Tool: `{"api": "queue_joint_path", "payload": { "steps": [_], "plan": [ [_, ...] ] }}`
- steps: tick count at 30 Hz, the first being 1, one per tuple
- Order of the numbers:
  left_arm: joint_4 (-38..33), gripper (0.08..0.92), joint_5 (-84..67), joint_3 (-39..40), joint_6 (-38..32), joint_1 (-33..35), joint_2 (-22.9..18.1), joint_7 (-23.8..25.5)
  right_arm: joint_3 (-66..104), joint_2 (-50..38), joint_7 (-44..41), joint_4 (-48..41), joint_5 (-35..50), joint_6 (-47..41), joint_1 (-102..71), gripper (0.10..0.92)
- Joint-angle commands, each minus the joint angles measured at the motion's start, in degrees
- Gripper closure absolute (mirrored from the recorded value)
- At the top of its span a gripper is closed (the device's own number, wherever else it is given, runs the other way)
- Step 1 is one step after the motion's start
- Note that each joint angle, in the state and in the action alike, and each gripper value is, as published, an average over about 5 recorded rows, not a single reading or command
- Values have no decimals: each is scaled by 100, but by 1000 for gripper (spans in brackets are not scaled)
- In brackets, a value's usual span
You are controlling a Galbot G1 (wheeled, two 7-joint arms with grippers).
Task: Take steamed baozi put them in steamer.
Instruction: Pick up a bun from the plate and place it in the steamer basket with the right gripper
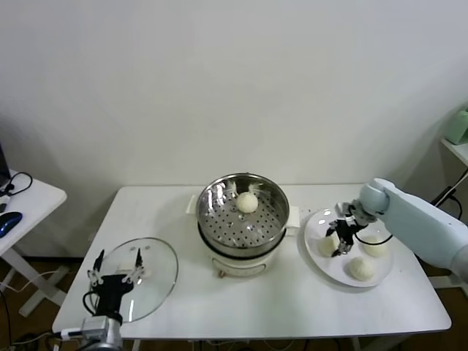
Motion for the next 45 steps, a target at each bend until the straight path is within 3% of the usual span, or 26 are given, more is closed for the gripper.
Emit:
{"api": "queue_joint_path", "payload": {
  "steps": [1, 12, 19, 33, 45],
  "plan": [
    [-49, 177, 24, 22, 14, 17, 14, 31, -276, -64, -42, 34, 755, -81, 891, 354],
    [-89, 177, 38, 128, 48, -3, 40, 71, -1794, 301, 25, -36, 3276, -594, 3322, 353],
    [-46, 177, 66, 287, 14, 0, 14, 75, -2388, 1001, 54, 228, 4196, -938, 3869, 349],
    [-270, 177, 162, 524, 31, 69, -32, 71, -2522, 2295, 238, 302, 3993, -1042, 2967, 350],
    [-239, 177, 238, 762, 109, 6, -46, 13, -2731, 2698, 315, 201, 3812, -1012, 2524, 349]
  ]
}}
